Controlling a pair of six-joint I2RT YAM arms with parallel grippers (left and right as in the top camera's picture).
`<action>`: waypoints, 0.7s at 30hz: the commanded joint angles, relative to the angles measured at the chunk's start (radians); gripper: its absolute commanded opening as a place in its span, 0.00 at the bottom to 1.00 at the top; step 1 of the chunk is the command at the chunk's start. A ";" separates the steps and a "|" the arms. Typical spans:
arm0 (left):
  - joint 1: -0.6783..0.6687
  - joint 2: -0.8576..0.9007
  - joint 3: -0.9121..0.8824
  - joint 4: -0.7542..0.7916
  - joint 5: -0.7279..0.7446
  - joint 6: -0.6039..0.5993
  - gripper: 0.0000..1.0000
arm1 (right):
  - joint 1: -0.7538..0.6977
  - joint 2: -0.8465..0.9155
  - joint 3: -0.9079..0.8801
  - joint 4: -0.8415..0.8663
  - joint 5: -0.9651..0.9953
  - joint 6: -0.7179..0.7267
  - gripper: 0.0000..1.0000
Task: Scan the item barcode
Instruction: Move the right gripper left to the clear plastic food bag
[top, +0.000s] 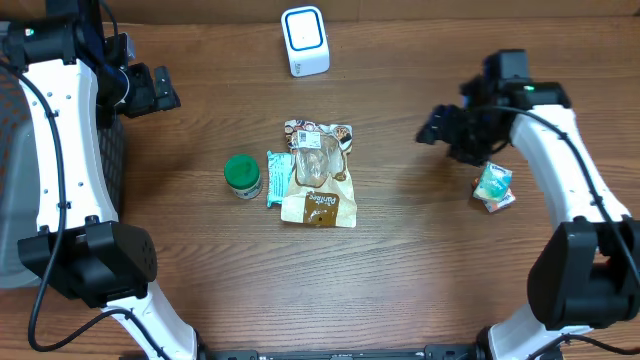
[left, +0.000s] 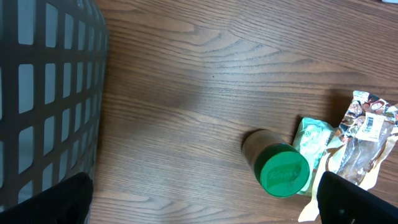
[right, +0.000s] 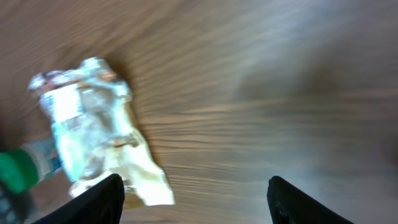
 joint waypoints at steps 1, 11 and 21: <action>0.004 -0.026 0.002 0.001 -0.004 0.026 1.00 | 0.060 0.044 -0.018 0.060 -0.098 -0.024 0.74; 0.004 -0.026 0.002 0.001 -0.004 0.026 0.99 | 0.094 0.190 -0.048 0.156 -0.311 -0.105 0.73; 0.004 -0.026 0.002 0.001 -0.004 0.026 1.00 | 0.101 0.308 -0.054 0.151 -0.346 -0.208 0.74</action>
